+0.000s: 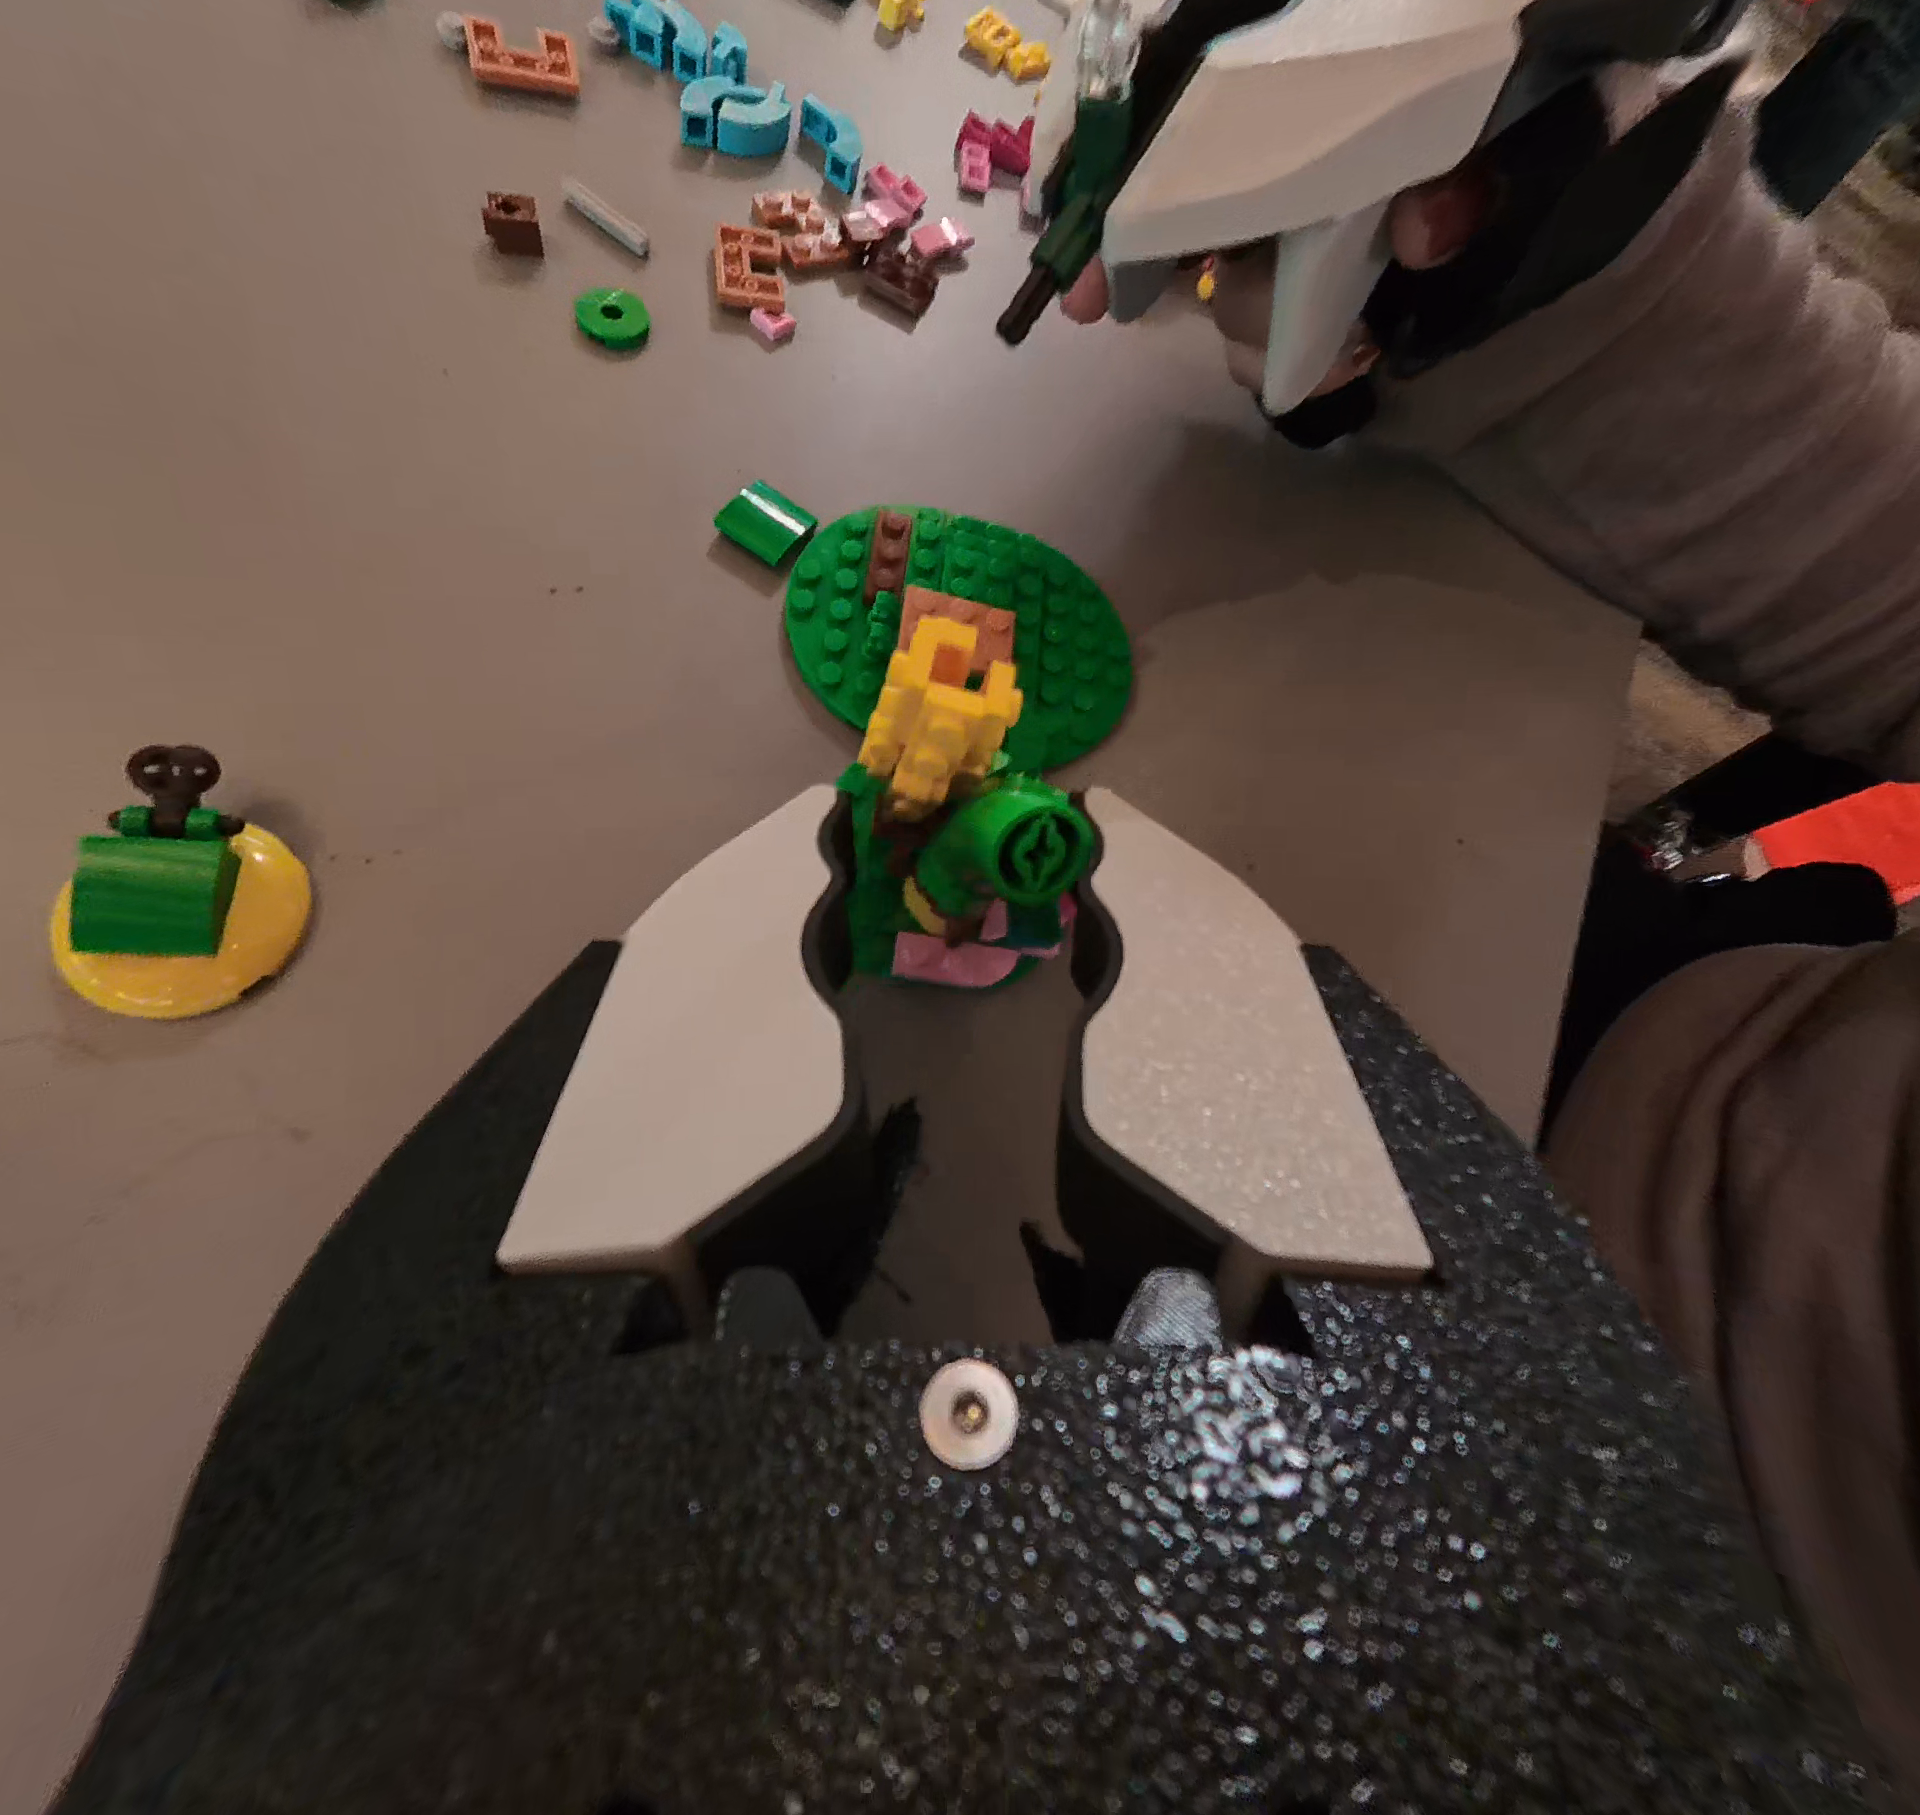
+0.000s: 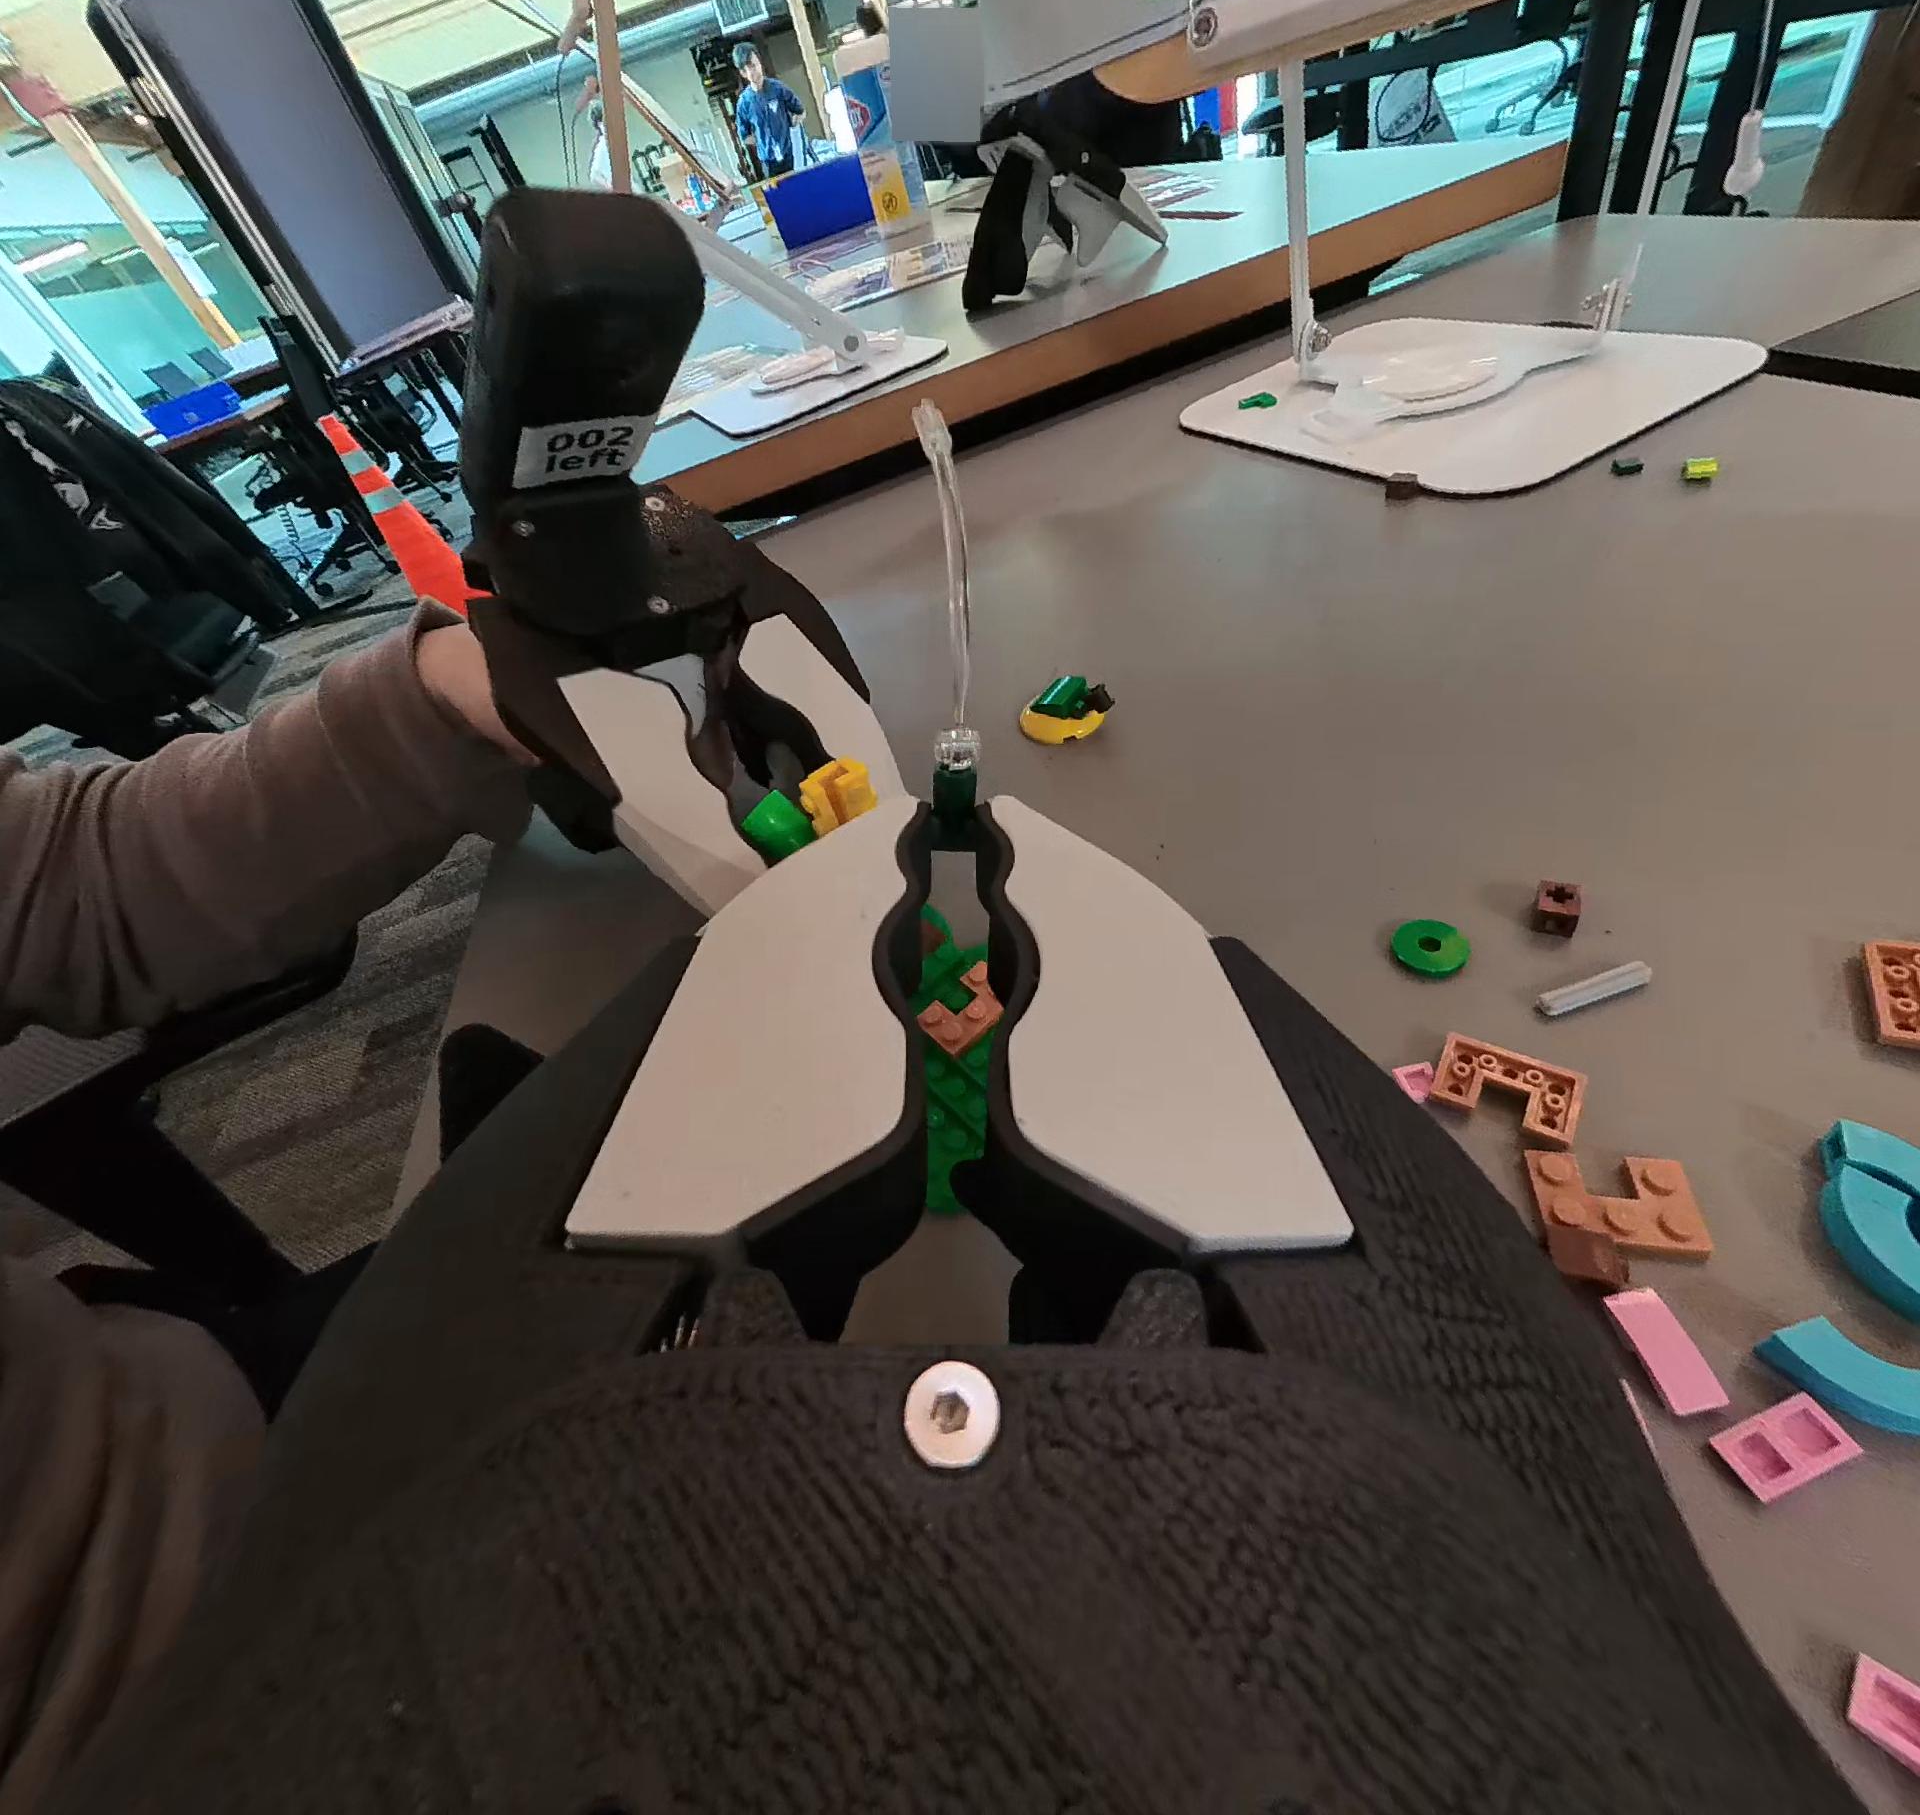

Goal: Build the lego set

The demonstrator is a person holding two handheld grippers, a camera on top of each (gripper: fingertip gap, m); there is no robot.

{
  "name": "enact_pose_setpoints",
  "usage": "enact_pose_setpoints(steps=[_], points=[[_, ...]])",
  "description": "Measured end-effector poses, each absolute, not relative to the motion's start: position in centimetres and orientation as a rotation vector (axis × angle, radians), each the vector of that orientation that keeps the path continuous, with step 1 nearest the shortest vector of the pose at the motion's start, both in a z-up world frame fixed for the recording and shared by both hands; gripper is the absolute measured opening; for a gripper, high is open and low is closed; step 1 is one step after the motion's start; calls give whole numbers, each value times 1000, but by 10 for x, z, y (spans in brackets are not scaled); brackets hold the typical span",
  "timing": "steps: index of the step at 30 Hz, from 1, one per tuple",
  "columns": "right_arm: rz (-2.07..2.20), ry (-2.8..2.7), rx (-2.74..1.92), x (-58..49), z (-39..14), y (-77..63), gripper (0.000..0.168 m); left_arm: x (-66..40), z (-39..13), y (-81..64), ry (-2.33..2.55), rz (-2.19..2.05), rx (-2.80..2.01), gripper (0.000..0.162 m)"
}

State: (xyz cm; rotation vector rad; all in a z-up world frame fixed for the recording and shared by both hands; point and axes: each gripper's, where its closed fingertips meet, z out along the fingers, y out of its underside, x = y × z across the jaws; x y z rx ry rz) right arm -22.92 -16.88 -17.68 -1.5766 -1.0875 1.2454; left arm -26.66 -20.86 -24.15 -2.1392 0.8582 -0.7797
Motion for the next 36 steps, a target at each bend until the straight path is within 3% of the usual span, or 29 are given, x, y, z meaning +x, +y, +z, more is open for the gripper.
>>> enact_pose_setpoints(steps=[4, 14, 22, 29, 36], points=[[1243, -1092, -1578, -229, -178, -169, 6, -269, -247, -206, 932, -654, -2111, 29], [1304, -1085, -1568, -230, -176, -172, 6, -266, -243, -203, 933, -657, -2060, 28], [1343, -1068, -1556, -229, -172, -173, 6, -262, -240, -205, 914, -723, -2054, 42], [1350, -1078, -1553, -230, -172, -175, 6, -264, -239, -205, 935, -731, -2020, 26], [1358, -1105, -1562, -232, -175, -178, 6, -264, -240, -204, 939, -709, -2016, 25]])
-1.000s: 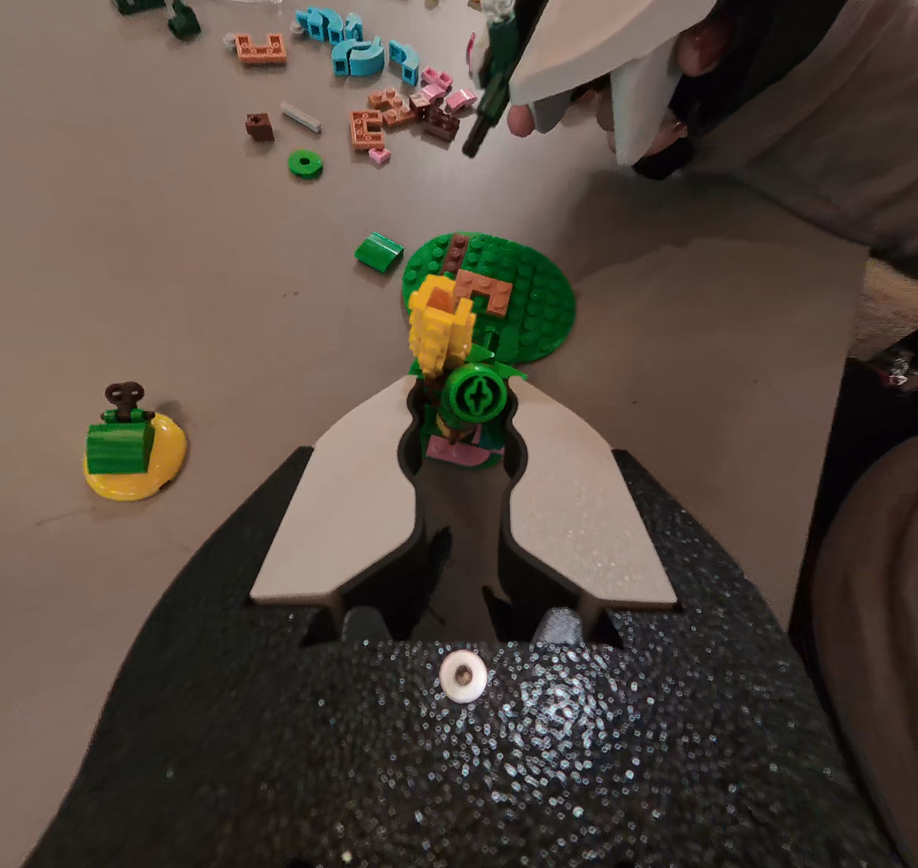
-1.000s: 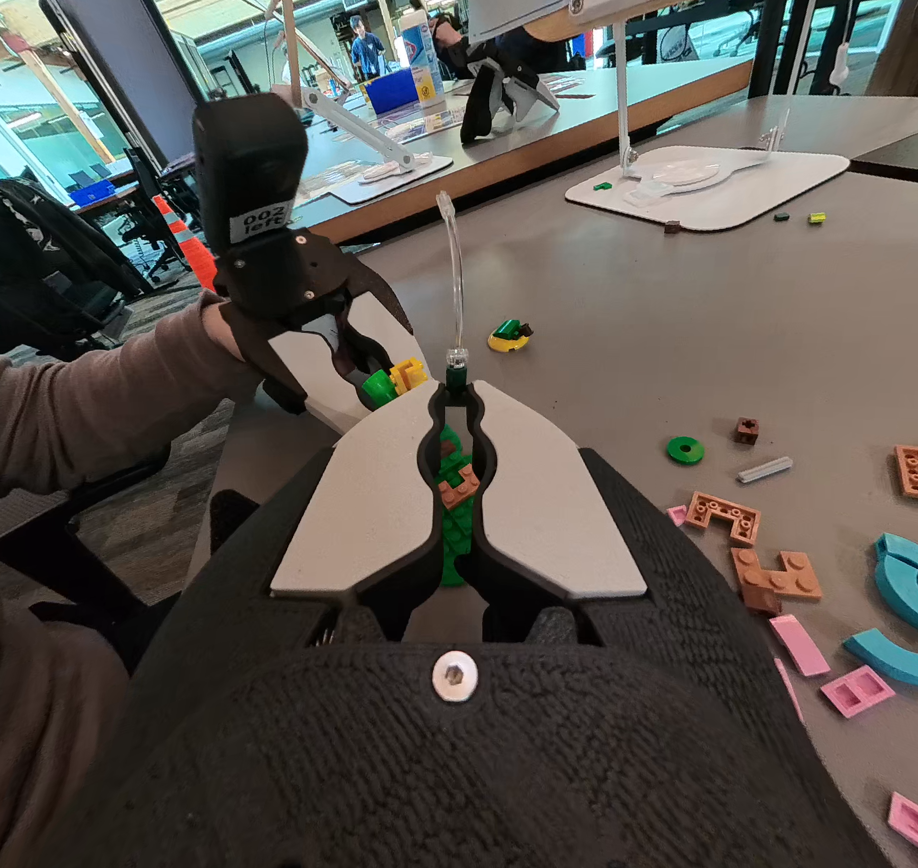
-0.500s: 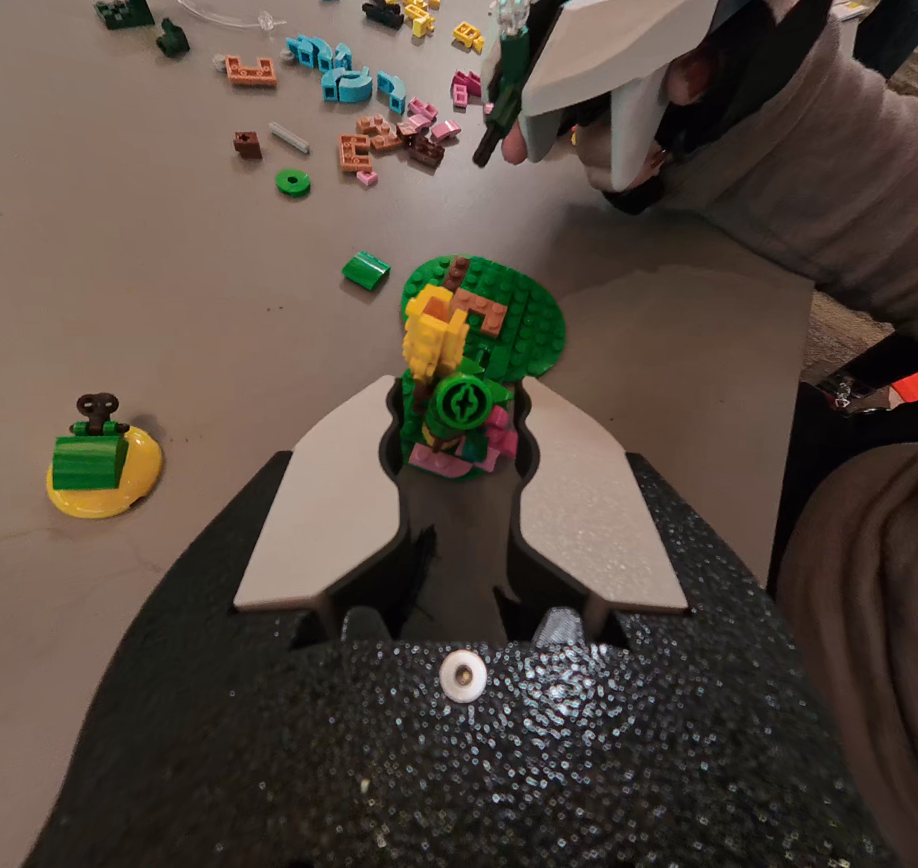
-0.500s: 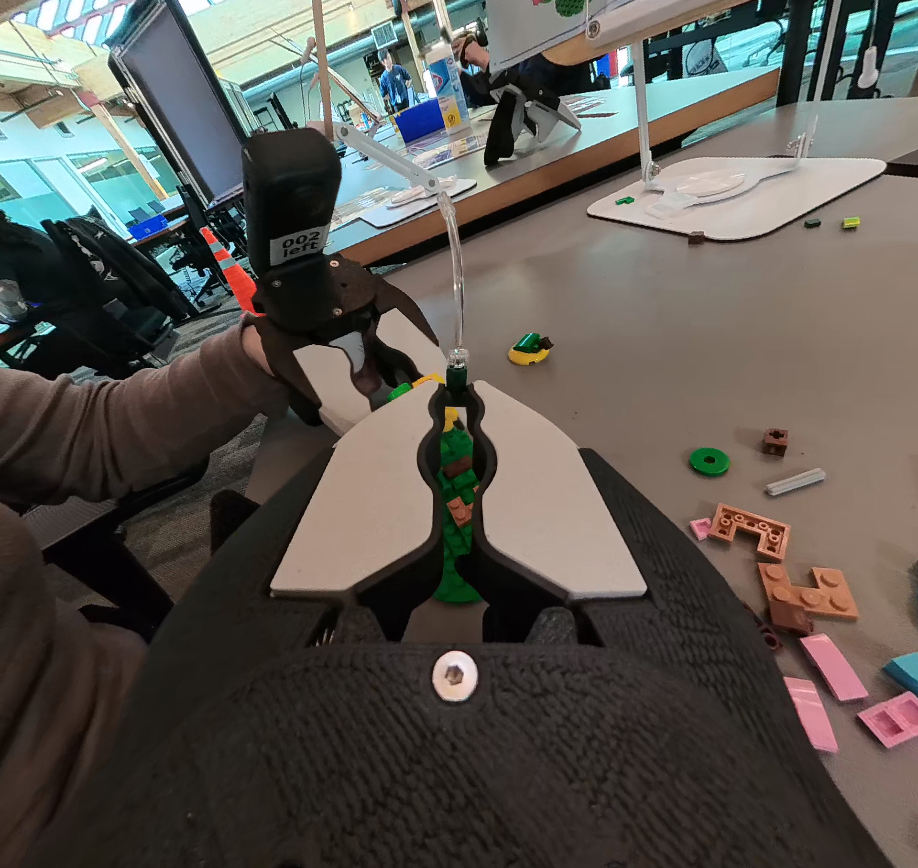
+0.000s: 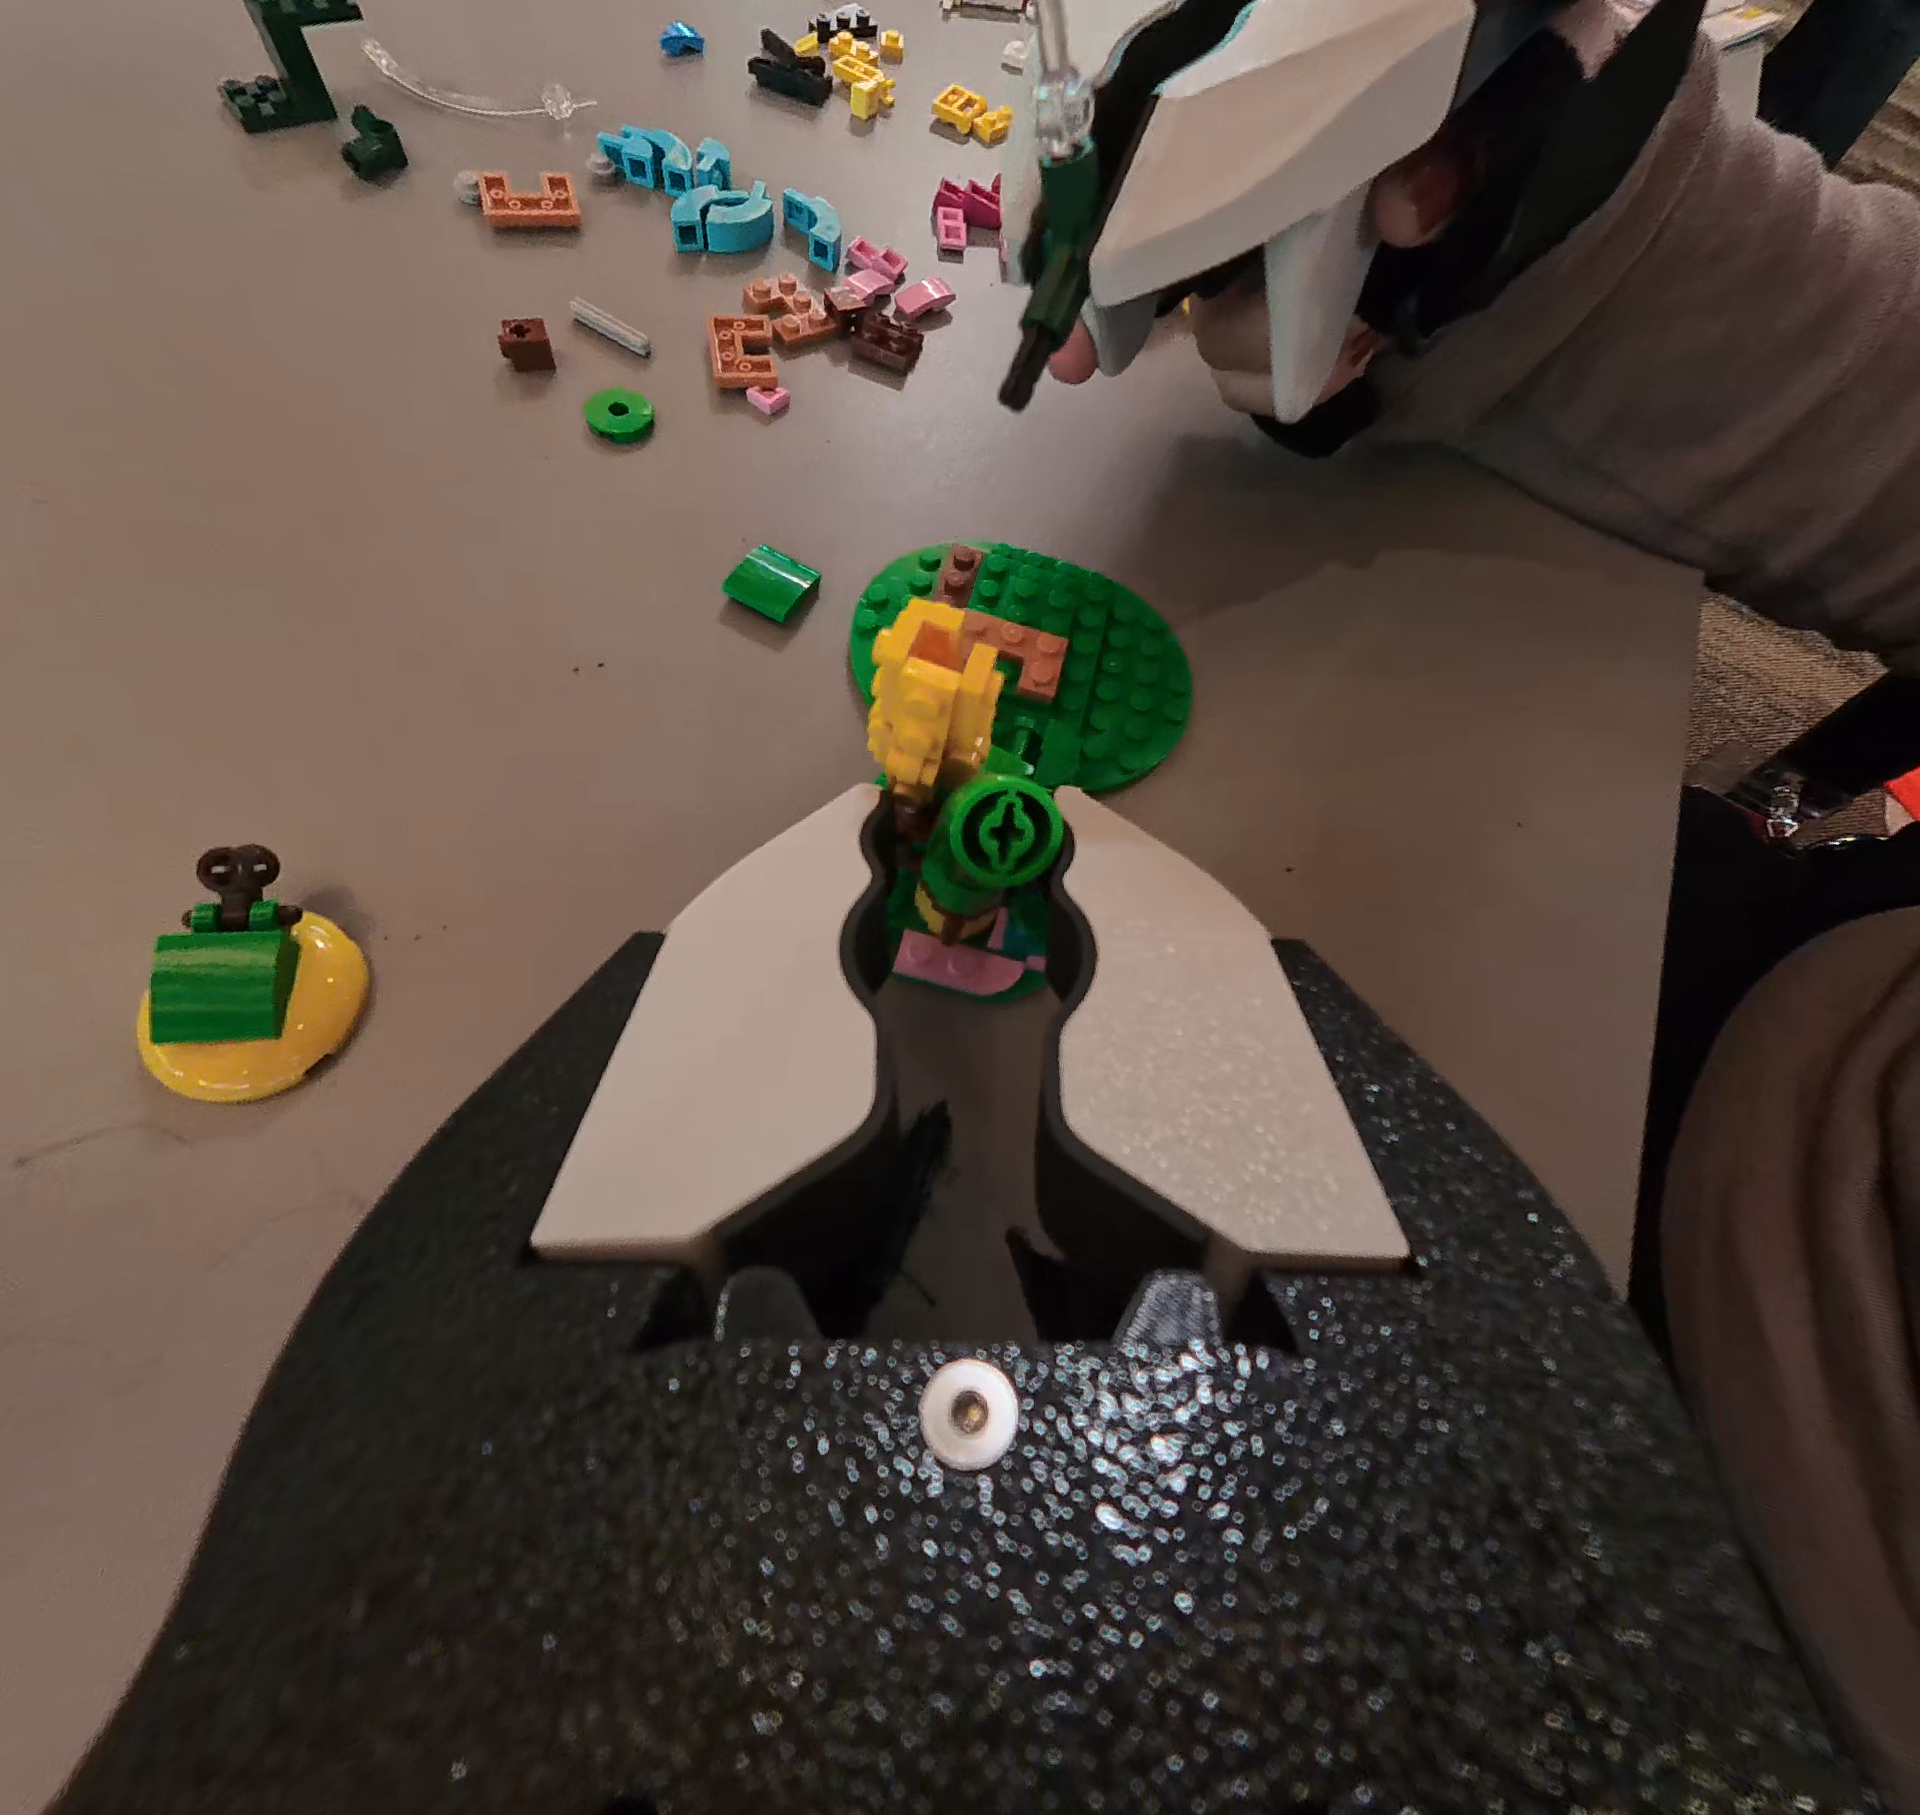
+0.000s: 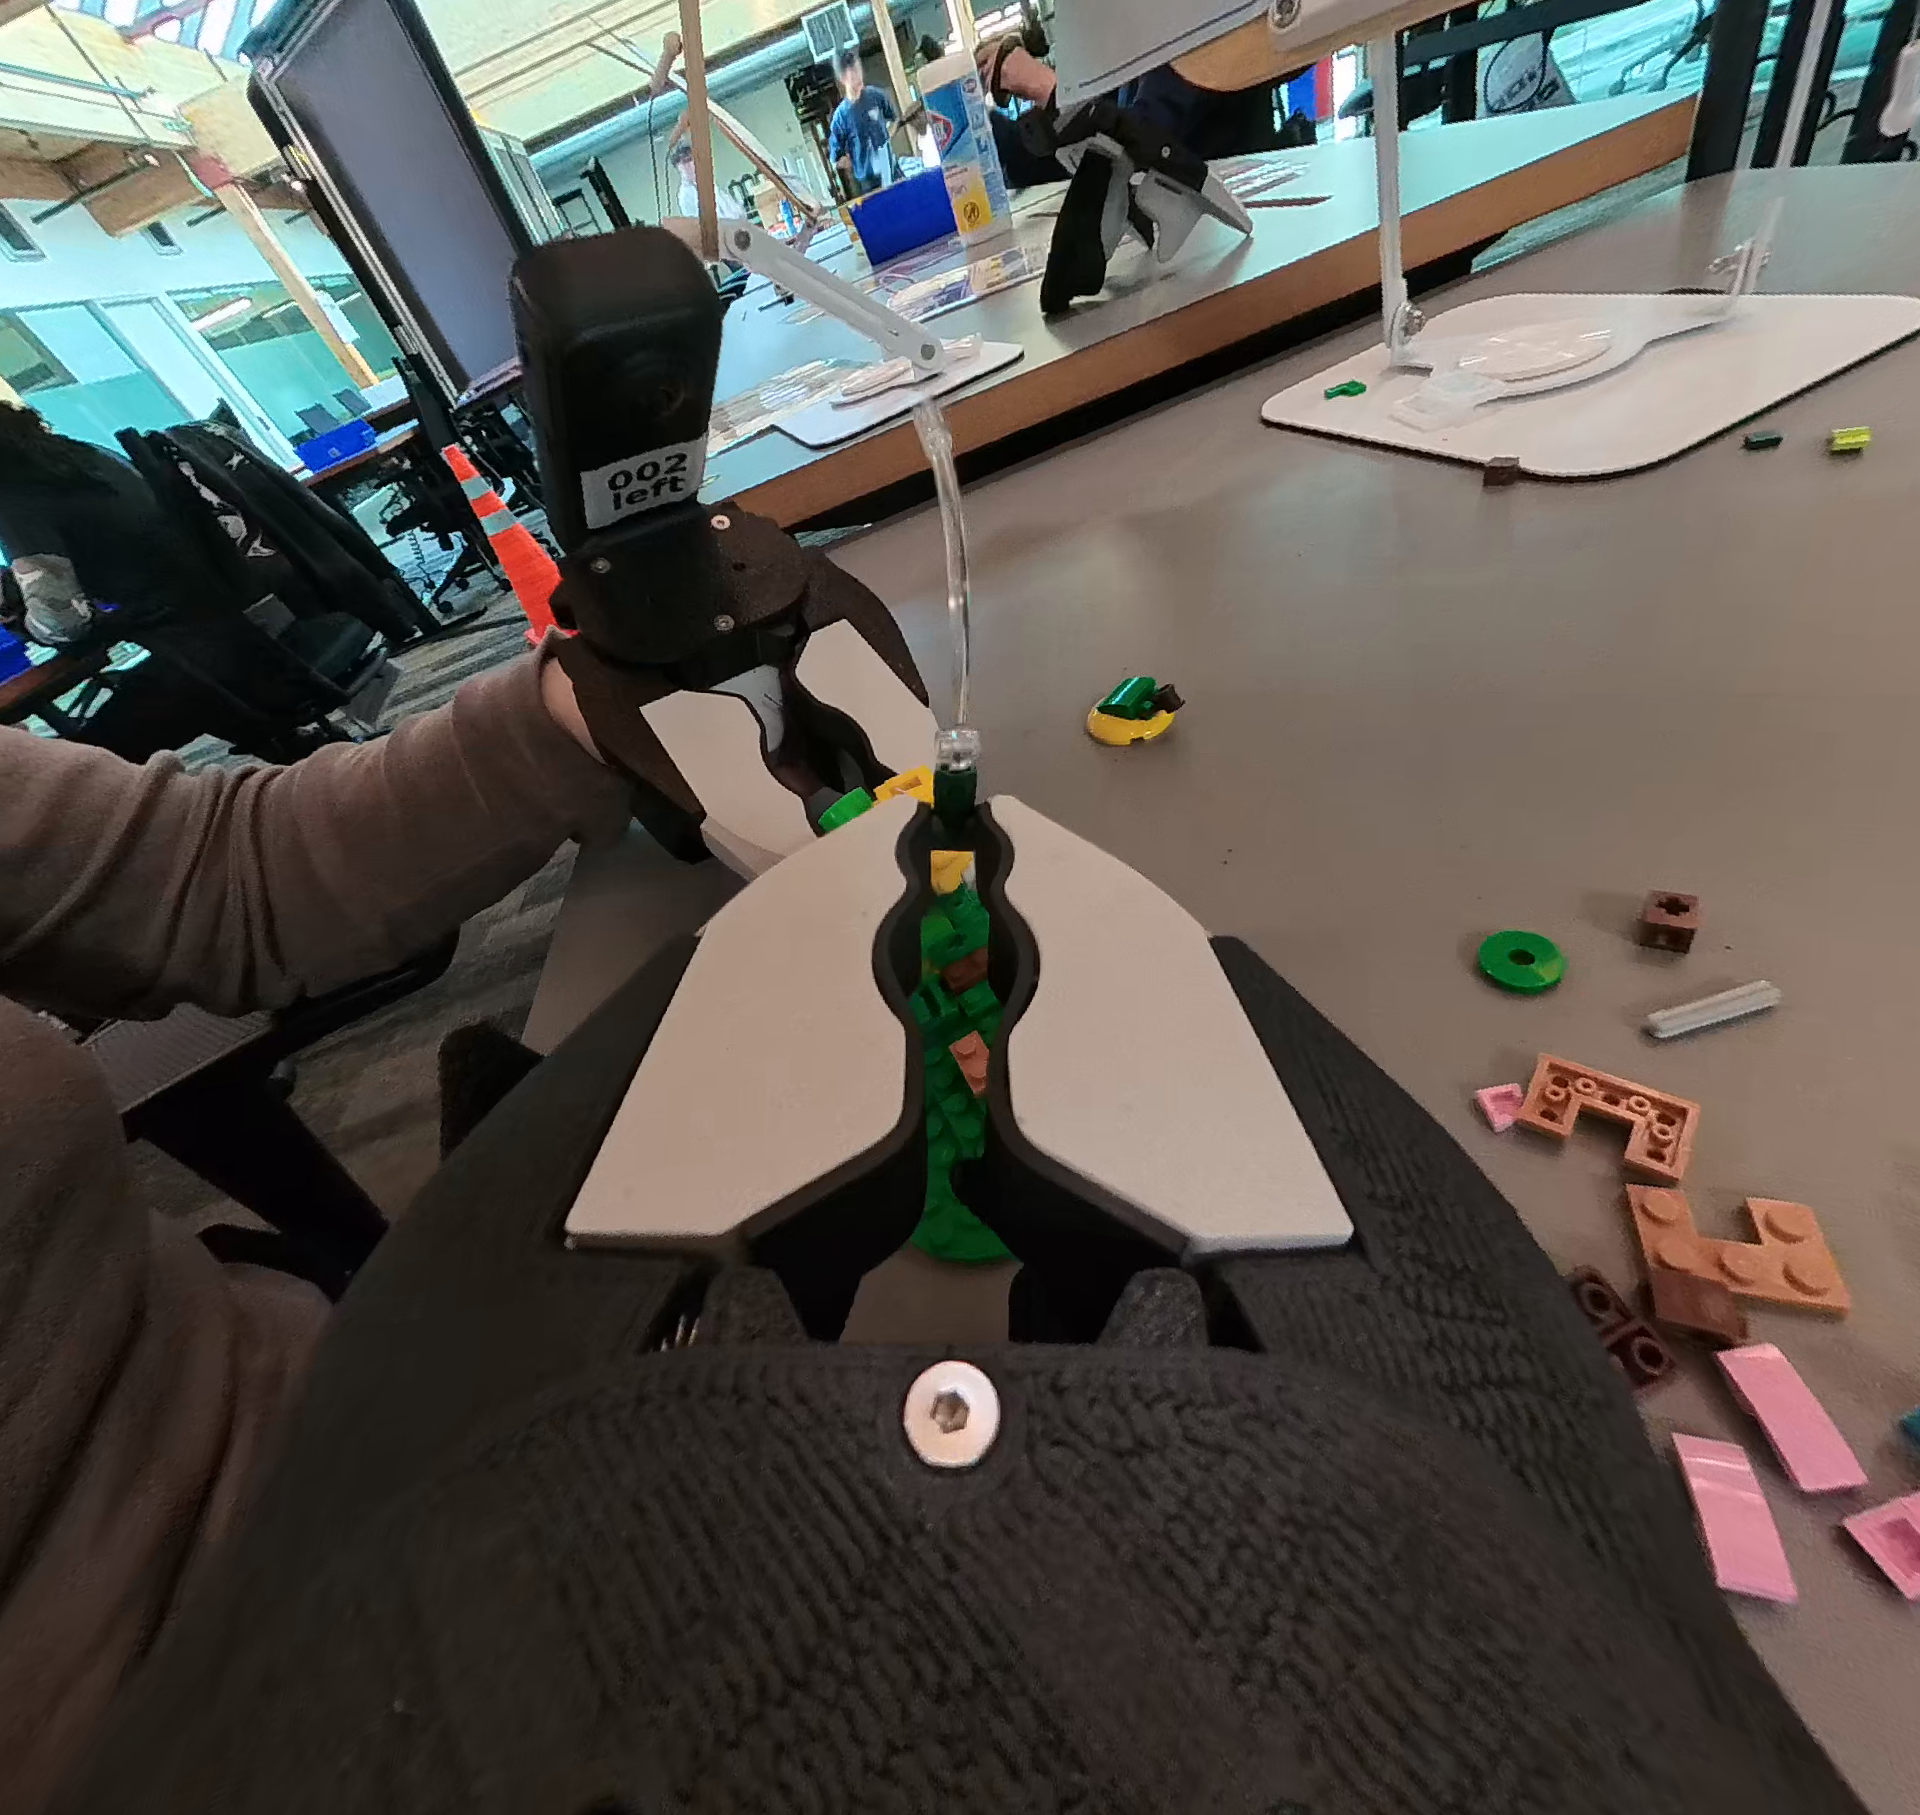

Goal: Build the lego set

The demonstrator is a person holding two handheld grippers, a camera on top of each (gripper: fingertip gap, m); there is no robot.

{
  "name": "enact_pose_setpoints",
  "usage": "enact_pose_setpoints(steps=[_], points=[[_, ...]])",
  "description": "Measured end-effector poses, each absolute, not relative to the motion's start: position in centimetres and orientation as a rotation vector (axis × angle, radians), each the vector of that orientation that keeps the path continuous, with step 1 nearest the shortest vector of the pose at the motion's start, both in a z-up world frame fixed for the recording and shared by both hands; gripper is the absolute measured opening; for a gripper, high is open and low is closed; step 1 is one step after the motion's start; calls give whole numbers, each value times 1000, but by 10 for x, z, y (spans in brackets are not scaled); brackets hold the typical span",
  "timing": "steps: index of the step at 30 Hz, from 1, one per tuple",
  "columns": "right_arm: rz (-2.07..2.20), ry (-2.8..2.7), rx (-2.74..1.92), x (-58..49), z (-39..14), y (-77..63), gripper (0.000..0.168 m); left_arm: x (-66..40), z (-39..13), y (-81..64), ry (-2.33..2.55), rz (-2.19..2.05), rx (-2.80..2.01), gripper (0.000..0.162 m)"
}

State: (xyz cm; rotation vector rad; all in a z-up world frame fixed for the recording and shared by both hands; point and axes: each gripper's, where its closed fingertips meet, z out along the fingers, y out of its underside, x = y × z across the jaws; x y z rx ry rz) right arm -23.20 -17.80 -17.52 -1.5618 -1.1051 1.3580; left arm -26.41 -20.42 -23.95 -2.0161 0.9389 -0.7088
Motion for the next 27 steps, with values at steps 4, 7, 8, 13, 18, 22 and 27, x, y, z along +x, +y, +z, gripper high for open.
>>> enact_pose_setpoints(steps=[4, 7, 8, 13, 18, 22, 27], points=[[1354, -1138, -1570, -234, -179, -181, 6, -266, -239, -201, 929, -671, -2012, 24], [1360, -1123, -1547, -233, -174, -181, 6, -267, -234, -197, 873, -672, -1998, 21], [1364, -1109, -1528, -232, -170, -180, 6, -268, -231, -194, 837, -674, -1990, 17], [1412, -1030, -1474, -224, -154, -175, 6, -270, -229, -190, 709, -762, -2022, 16], [1403, -1031, -1486, -224, -155, -174, 6, -270, -228, -188, 589, -870, -2055, 16], [1350, -1066, -1517, -226, -164, -173, 6, -273, -227, -188, 512, -944, -2076, 16], [1330, -1087, -1532, -227, -169, -174, 6, -273, -219, -187, 457, -1038, -2031, 16]])
